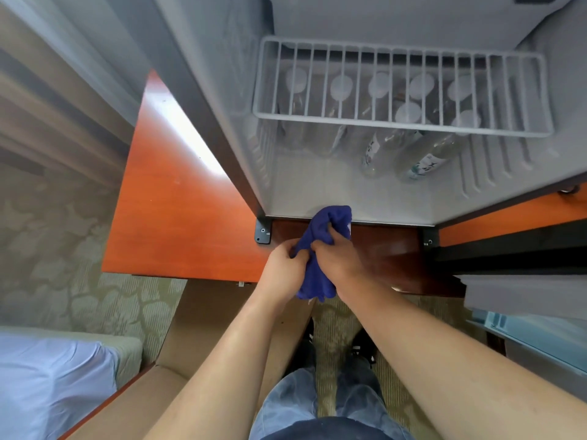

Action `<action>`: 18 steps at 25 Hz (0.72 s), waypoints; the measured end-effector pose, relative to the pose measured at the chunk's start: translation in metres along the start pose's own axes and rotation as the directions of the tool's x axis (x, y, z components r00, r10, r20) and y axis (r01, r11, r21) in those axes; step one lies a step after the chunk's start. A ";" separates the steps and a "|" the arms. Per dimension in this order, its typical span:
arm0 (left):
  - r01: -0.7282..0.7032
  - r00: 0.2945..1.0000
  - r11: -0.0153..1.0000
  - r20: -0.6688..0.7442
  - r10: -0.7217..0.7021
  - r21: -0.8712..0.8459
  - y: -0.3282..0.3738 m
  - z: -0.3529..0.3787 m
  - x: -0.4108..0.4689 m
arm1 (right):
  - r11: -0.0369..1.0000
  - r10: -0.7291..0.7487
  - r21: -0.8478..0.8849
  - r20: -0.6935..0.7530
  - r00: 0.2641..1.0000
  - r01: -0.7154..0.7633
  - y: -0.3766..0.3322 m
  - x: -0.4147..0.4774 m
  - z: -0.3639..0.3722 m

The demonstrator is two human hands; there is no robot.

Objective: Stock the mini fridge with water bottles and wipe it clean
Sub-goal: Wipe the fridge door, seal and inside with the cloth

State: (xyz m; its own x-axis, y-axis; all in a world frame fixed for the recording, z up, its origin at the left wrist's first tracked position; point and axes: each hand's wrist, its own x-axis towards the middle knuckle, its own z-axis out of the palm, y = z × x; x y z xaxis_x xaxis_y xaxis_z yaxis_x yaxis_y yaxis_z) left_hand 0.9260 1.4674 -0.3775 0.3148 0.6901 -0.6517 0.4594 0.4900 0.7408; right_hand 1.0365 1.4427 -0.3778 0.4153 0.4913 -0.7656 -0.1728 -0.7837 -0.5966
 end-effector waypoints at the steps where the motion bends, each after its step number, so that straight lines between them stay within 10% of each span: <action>1: 0.007 1.000 1.000 -0.003 -0.007 -0.021 0.000 0.001 -0.005 | 0.998 -0.043 -0.039 -0.006 0.999 0.043 0.003 -0.004 -0.002; 8: 0.033 0.973 0.999 0.230 -0.026 -0.028 0.009 0.061 -0.033 | 0.982 -0.062 0.155 -0.288 0.956 0.110 0.057 -0.046 -0.073; 18: 0.046 0.958 0.995 0.285 -0.020 -0.085 0.035 0.113 -0.029 | 0.958 -0.071 0.246 -0.299 0.952 0.149 0.057 -0.069 -0.125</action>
State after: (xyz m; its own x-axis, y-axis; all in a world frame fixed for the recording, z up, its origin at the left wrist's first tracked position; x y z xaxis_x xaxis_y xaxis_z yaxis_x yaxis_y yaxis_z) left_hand 1.0269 1.4046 -0.3511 0.5290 0.5002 -0.6856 0.4008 0.5648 0.7213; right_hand 1.1101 1.3170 -0.3289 0.6747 0.4091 -0.6143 -0.3236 -0.5841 -0.7444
